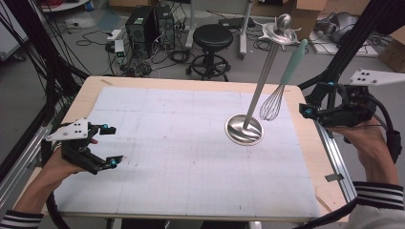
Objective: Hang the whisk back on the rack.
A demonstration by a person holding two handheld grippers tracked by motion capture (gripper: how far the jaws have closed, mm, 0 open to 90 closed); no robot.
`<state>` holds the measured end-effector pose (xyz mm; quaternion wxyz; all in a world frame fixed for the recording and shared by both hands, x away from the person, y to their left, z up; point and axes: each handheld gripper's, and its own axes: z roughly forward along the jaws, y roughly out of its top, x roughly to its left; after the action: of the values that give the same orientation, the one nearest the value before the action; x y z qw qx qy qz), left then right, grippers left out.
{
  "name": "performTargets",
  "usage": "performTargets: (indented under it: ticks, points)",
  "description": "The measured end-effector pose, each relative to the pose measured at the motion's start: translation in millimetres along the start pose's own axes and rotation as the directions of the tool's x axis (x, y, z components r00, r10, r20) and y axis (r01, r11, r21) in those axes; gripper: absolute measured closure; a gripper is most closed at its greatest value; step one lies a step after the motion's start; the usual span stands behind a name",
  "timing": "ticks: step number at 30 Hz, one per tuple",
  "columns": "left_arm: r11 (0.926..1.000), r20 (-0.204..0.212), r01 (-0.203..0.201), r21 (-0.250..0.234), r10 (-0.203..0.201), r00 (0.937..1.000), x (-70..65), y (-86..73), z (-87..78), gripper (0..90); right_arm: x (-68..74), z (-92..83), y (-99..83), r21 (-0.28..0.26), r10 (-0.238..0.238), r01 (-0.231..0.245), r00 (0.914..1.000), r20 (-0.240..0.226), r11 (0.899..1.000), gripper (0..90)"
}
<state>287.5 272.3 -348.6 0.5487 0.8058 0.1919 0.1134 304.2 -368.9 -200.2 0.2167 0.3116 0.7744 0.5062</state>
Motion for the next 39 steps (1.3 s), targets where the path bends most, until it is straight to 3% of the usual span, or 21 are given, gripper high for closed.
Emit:
performTargets:
  ticks: [3, 13, 19, 26, 30, 39]
  points:
    - [1.0000, -0.004, 0.005, -0.002, -0.005, 1.0000, -0.5, -0.8, -1.1, 1.7, 4.5, -5.1, -4.0, -0.022, 0.002, -0.002, 1.0000, -0.007, 1.000, 0.4]
    - [0.9999, -0.008, 0.008, -0.014, -0.008, 0.9999, -1.7, -2.5, -3.0, 1.7, 19.1, -7.4, -29.6, -0.023, -0.008, 0.008, 0.9999, -0.013, 1.000, 0.5]
    - [0.9997, -0.012, 0.009, -0.024, -0.009, 0.9999, -4.0, -5.9, -4.9, 1.7, 32.4, 2.4, -50.2, -0.013, -0.020, 0.020, 0.9995, -0.024, 1.000, 0.4]
    - [0.9989, -0.017, 0.016, -0.044, -0.017, 0.9997, -8.3, -10.7, -6.9, 1.7, 42.2, 13.5, -76.7, -0.046, -0.008, 0.006, 0.9988, -0.047, 0.999, 0.4]
    - [0.9956, -0.010, 0.031, -0.089, -0.032, 0.9994, -10.0, -14.6, -9.4, 1.7, 45.4, 20.6, -90.1, -0.055, 0.001, -0.004, 0.9980, -0.064, 0.998, 0.4]
    - [0.9971, -0.011, 0.025, -0.071, -0.026, 0.9996, -15.2, -19.0, -10.2, 1.7, 54.1, 40.2, -112.0, -0.061, -0.002, -0.003, 0.9968, -0.080, 0.998, 0.4]
